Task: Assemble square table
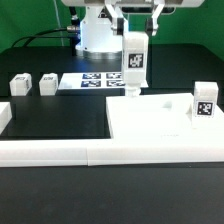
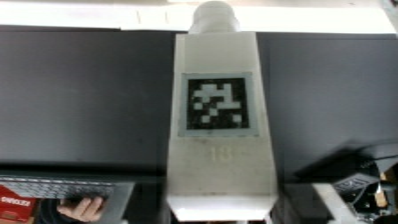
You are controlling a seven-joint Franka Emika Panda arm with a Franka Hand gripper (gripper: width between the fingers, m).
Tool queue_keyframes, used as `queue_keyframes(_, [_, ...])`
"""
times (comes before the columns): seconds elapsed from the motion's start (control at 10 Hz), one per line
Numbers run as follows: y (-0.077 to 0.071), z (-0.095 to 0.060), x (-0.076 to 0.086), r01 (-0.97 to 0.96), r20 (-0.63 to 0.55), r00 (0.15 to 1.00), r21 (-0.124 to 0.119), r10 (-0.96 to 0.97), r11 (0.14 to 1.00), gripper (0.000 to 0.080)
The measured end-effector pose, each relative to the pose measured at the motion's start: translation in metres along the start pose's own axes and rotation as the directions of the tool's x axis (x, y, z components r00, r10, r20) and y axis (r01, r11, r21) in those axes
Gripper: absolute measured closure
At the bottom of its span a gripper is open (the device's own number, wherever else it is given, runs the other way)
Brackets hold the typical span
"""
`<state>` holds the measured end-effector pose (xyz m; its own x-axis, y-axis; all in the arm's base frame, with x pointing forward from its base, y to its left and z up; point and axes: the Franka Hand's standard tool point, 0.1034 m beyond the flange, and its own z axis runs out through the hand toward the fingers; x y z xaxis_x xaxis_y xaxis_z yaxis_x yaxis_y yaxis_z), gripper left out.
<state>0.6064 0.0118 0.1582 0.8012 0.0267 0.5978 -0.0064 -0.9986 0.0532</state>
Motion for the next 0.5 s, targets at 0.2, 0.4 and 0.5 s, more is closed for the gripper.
queue_keyframes(0.2, [0.007, 0.007, -0.009, 0.026, 0.016, 1.0, -0.01, -0.026, 1.0, 0.0514])
queue_keyframes(0.4, [0.004, 0.016, -0.019, 0.04, 0.022, 0.999, -0.008, -0.039, 0.999, 0.0514])
queue_keyframes(0.5, [0.005, 0.018, -0.023, 0.039, 0.029, 0.999, -0.01, -0.038, 0.999, 0.0514])
